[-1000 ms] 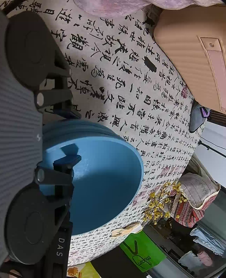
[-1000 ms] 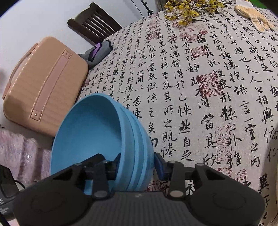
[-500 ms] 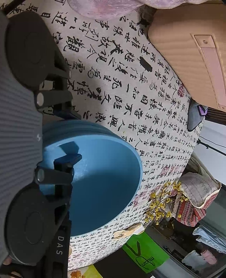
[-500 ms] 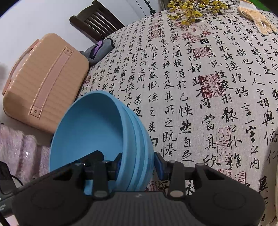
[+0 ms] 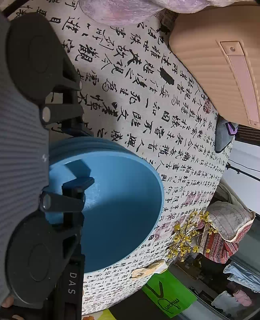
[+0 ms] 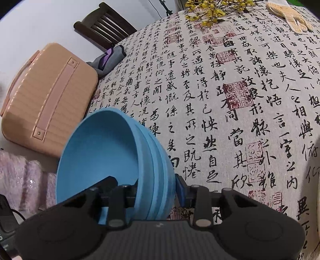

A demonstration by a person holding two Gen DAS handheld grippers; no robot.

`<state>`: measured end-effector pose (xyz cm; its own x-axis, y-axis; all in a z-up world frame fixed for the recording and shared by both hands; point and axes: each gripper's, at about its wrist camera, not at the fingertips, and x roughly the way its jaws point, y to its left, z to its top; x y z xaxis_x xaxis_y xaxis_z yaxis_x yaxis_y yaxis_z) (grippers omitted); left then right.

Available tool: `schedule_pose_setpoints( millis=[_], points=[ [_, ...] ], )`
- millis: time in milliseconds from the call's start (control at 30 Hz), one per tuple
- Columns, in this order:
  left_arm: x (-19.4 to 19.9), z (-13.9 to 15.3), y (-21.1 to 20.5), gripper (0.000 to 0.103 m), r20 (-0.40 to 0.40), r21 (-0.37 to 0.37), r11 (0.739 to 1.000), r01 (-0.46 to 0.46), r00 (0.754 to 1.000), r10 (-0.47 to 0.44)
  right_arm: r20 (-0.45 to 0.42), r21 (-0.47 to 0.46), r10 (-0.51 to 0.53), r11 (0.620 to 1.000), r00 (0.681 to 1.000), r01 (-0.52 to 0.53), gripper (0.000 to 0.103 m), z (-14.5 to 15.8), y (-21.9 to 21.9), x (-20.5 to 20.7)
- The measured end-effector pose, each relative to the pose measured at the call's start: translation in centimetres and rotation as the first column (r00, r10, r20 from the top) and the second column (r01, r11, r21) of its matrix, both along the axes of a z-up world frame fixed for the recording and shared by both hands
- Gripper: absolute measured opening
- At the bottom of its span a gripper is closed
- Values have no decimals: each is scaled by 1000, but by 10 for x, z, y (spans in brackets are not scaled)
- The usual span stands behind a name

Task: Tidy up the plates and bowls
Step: 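Close both grippers on the rim of the stacked blue bowls, then lift the stacked blue bowls and carry them toward the cream plates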

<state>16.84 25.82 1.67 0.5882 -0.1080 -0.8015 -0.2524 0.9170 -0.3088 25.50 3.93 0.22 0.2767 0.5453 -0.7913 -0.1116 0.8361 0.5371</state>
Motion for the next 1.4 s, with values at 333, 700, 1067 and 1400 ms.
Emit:
schedule_pose_setpoints(
  millis=[333, 700, 1067, 1400],
  points=[
    [-7, 6, -4, 42, 14, -1, 1000, 1, 1000, -1, 15, -9, -2, 1000, 1000, 2, 32, 9, -3, -8],
    [-18, 18, -14, 42, 39, 9, 1000, 8, 999, -8, 41, -2, -9, 1000, 999, 9, 32, 23, -13, -21],
    [-26, 29, -26, 42, 53, 16, 1000, 16, 998, -17, 60, 6, -20, 1000, 998, 20, 32, 34, -29, -33],
    [-32, 37, -41, 42, 66, 18, 999, 32, 997, -33, 79, 12, -36, 999, 996, 35, 32, 43, -46, -46]
  ],
)
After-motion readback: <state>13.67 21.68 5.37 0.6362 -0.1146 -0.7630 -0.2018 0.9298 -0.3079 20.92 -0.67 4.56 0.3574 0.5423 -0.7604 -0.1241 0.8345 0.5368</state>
